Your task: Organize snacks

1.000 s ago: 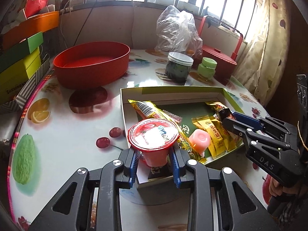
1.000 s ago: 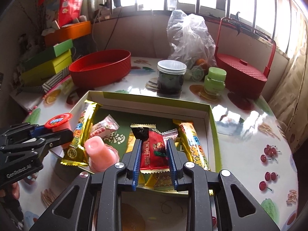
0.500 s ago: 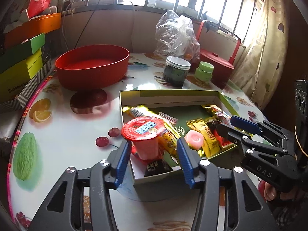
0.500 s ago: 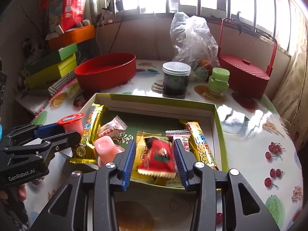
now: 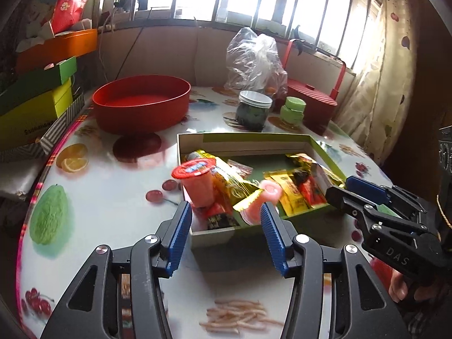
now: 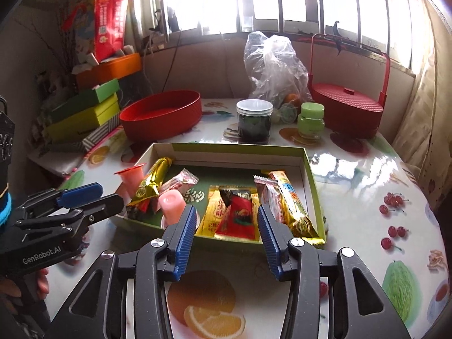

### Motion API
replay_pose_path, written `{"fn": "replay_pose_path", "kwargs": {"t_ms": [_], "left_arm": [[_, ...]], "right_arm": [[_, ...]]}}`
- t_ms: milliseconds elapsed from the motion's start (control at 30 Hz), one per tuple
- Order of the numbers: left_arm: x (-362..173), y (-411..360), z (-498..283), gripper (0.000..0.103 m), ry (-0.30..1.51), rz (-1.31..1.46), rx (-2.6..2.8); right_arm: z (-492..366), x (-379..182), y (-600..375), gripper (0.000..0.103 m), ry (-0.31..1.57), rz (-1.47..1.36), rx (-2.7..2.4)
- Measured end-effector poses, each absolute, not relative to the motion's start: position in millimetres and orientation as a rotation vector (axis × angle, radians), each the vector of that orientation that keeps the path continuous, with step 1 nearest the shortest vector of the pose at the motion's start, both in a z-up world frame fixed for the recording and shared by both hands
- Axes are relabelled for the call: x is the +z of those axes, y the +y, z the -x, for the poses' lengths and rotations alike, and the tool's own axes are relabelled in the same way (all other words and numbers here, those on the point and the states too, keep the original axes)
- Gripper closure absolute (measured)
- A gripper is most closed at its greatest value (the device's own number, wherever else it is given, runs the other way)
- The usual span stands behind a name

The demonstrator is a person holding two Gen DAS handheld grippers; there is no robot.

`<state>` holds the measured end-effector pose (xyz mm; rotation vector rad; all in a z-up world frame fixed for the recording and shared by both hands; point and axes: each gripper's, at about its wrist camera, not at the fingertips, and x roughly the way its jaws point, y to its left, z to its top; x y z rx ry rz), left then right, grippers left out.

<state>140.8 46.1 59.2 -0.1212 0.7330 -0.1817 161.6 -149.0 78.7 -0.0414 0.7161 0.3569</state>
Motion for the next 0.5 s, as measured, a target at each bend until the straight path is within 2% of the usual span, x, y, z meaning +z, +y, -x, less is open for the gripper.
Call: {"fn": "replay_pose_path", "kwargs": {"t_ms": [500], "left_arm": [[31,19,-96,0.051,0.819,0.065,-0.154]], "right_arm": [[-129,50,-181,0.054,0.834,-0.014,0.271]]}}
